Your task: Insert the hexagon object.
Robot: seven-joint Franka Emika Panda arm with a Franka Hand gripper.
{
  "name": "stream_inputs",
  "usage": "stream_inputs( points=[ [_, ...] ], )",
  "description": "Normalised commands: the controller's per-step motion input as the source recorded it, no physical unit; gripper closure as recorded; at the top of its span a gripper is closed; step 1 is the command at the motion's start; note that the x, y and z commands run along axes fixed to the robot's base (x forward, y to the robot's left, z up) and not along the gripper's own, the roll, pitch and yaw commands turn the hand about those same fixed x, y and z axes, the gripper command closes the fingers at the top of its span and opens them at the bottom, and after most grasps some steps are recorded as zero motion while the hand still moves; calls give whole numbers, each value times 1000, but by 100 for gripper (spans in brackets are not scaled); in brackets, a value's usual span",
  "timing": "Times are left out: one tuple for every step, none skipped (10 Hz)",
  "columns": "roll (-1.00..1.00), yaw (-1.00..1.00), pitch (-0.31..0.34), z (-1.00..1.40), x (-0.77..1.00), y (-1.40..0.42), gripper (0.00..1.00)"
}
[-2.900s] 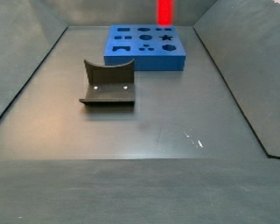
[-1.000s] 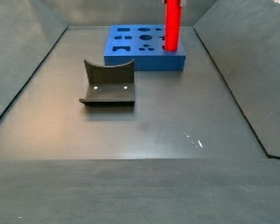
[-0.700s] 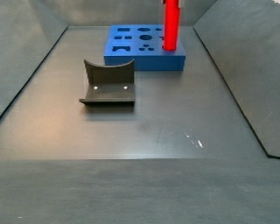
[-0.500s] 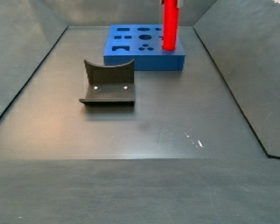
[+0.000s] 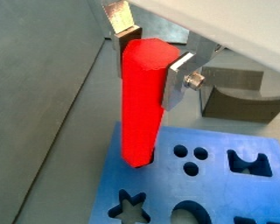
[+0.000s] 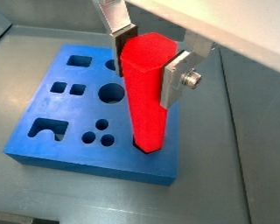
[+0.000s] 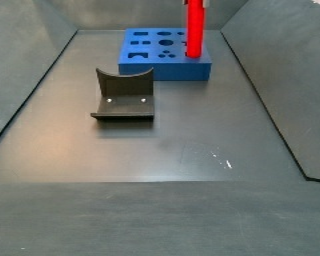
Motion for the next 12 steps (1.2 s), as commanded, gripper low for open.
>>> stream_inputs(
  points=[
    [324, 351, 0, -551, 0, 0, 100],
    [120, 63, 23, -534, 126, 0, 100],
    [34, 0, 44, -511, 131, 91, 100],
    [61, 0, 36, -509, 77, 91, 100],
    [187, 137, 20, -431, 14, 54, 100],
    [249, 260, 41, -206, 0, 0, 100],
    [260, 306, 47, -111, 23, -54, 100],
    [273, 280, 44, -34, 6, -86, 100],
    [300, 271, 40, -189, 117, -66, 100],
    [310, 263, 49, -314, 243, -46, 100],
    [286, 229, 30, -414, 220, -23, 100],
    [246, 143, 0, -520, 66, -31, 100]
  ],
)
